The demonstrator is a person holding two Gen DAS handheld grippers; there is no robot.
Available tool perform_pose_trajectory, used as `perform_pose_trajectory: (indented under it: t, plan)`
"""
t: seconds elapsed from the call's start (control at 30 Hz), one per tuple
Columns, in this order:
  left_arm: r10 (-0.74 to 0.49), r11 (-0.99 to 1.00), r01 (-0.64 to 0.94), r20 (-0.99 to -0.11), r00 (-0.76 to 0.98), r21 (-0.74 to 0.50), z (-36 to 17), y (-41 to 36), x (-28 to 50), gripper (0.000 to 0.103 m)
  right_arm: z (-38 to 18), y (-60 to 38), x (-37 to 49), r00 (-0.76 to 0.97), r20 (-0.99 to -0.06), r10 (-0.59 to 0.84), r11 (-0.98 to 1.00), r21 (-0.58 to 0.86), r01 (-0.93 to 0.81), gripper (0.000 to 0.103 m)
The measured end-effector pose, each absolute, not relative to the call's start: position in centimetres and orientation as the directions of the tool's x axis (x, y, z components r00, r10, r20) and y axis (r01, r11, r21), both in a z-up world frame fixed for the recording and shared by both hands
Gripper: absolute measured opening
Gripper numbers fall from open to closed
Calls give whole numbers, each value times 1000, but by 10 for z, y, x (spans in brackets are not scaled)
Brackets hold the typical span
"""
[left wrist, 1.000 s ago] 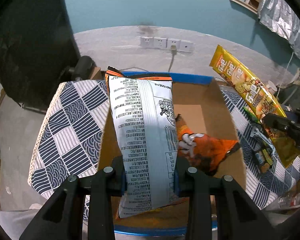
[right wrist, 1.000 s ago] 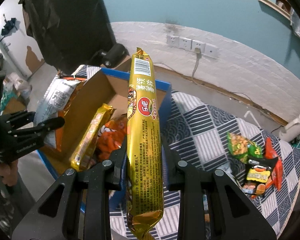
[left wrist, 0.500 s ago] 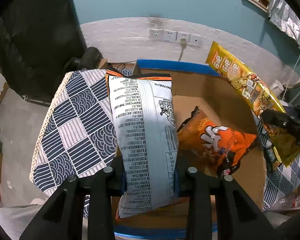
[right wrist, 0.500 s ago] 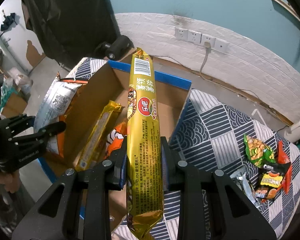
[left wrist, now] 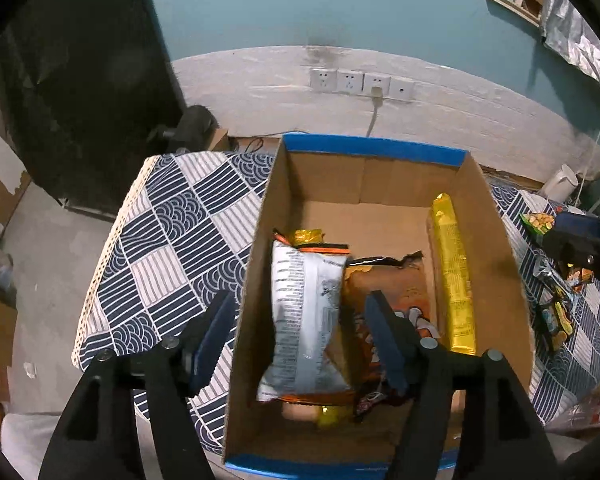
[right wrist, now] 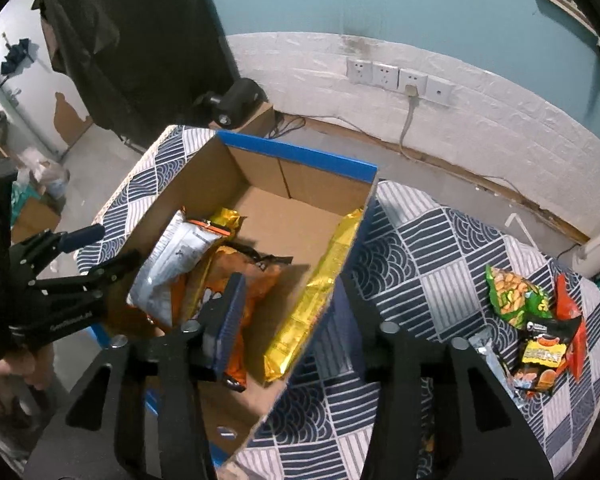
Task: Organize snacks
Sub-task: 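Carry both packets over the cardboard box and open both tools to drop them, then move both tools back from the box toward the remaining snacks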
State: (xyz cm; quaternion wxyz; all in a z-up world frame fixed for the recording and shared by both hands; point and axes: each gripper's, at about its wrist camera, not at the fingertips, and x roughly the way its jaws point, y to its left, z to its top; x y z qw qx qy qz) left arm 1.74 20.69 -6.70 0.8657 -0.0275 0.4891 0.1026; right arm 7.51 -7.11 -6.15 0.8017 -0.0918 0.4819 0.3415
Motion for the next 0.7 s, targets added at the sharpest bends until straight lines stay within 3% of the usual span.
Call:
perform_pose_trajectory:
  t: [0.7]
  plan:
    - [135,991,-72,-843,520,115,-56,132,29,76,-59,-171,79,407,-832,377,845,129,-519,73]
